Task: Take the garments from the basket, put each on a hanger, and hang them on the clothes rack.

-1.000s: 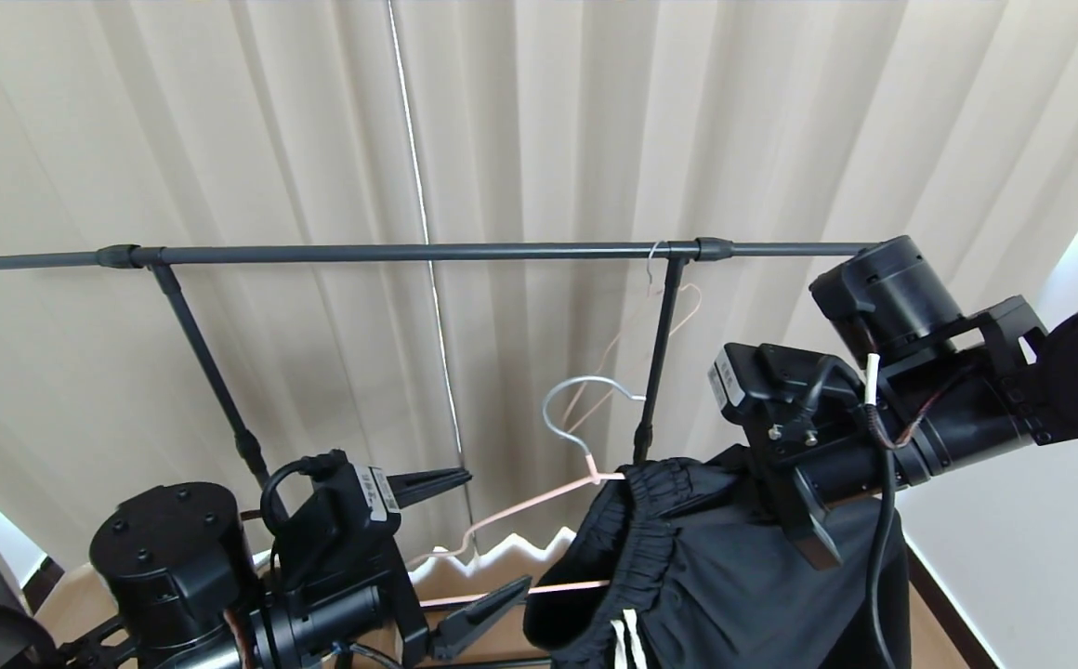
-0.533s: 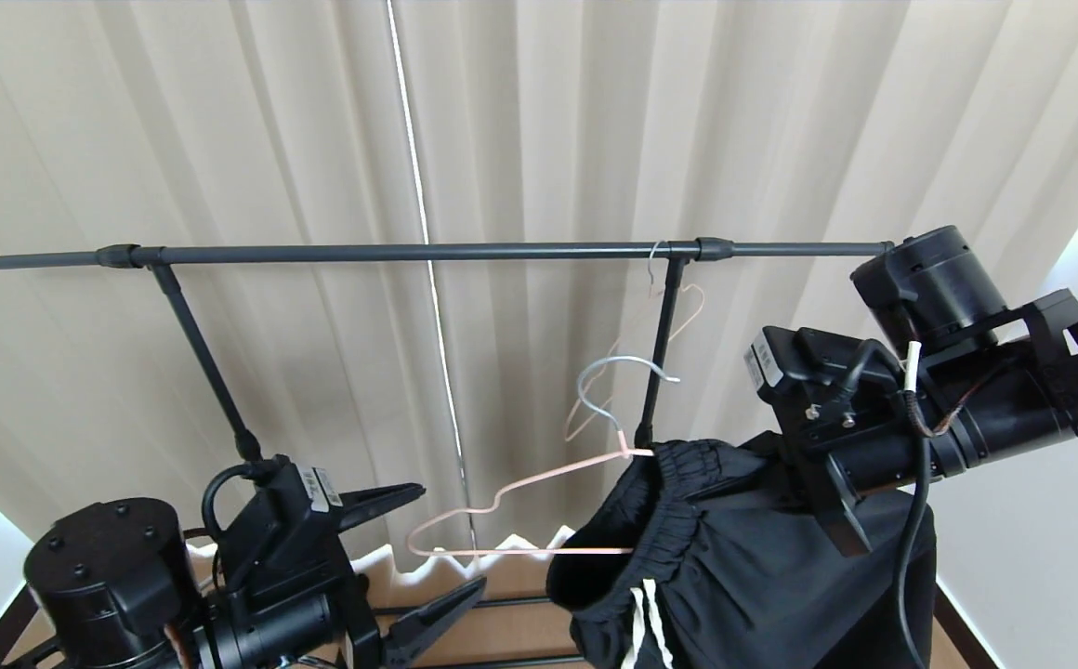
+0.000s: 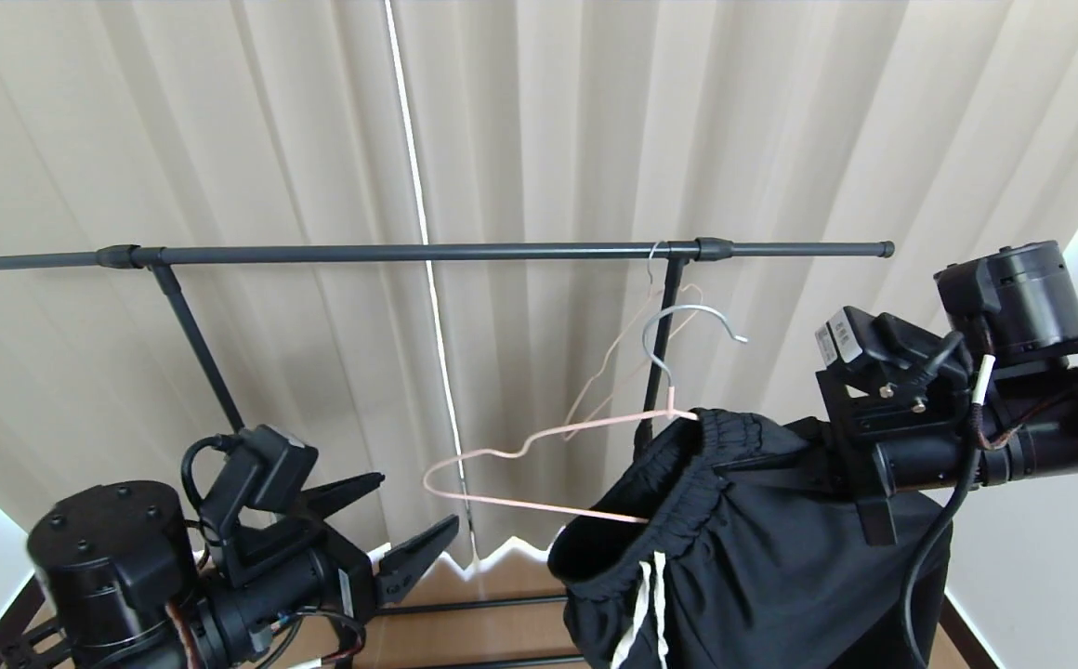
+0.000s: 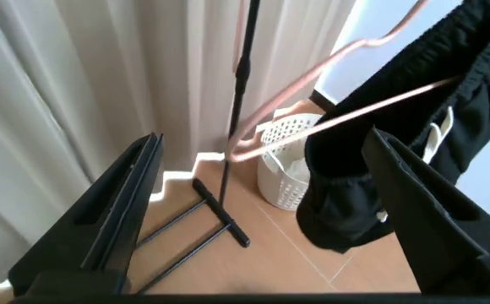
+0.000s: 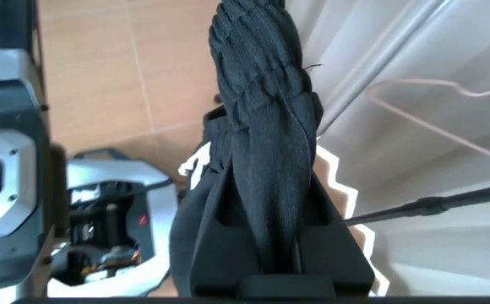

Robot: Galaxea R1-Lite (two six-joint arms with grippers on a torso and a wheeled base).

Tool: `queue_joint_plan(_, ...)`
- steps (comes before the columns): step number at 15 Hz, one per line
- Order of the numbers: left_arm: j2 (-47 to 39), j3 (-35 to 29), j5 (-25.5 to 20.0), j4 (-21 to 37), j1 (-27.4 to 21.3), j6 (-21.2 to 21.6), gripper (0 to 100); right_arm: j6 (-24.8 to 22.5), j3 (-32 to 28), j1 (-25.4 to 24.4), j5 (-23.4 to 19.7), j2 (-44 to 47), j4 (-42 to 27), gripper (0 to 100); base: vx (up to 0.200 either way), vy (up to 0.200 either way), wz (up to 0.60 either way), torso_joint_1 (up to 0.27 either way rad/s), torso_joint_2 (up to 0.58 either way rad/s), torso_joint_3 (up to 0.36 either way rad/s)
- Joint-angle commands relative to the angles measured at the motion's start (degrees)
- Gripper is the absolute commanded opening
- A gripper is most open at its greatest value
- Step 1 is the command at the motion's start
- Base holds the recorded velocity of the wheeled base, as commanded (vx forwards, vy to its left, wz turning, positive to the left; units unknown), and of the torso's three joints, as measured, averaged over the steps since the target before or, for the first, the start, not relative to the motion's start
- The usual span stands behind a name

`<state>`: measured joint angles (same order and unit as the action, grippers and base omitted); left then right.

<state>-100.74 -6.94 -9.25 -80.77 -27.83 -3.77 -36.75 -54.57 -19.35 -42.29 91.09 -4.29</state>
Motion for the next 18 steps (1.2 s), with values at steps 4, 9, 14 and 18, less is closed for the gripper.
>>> queue_joint_plan(4,-0.9,-9.3,8.5,17.4,-8.5,-6.7,100,4.9,2.1,1.4,-0.1,-1.0,4.6,0,0.000,0.000,0.00,0.000,0.00,0.000)
queue_joint_plan(9,-2.1,-15.7,12.5,27.3,-13.1,-13.5,100,12.1,2.5,1.5,-0.3,-3.2,8.4,0,0.000,0.000,0.00,0.000,0.00,0.000)
queue_joint_plan(14,-8.7,-22.9,18.1,27.6,-15.4,-17.4,100,15.1,5.3,1.5,-3.2,-5.0,13.1,0,0.000,0.000,0.00,0.000,0.00,0.000)
queue_joint_plan(18,-10.9,-26.5,19.7,27.6,-16.2,-17.6,100,15.0,6.0,1.4,-3.2,-5.9,13.1,0,0.000,0.000,0.00,0.000,0.00,0.000)
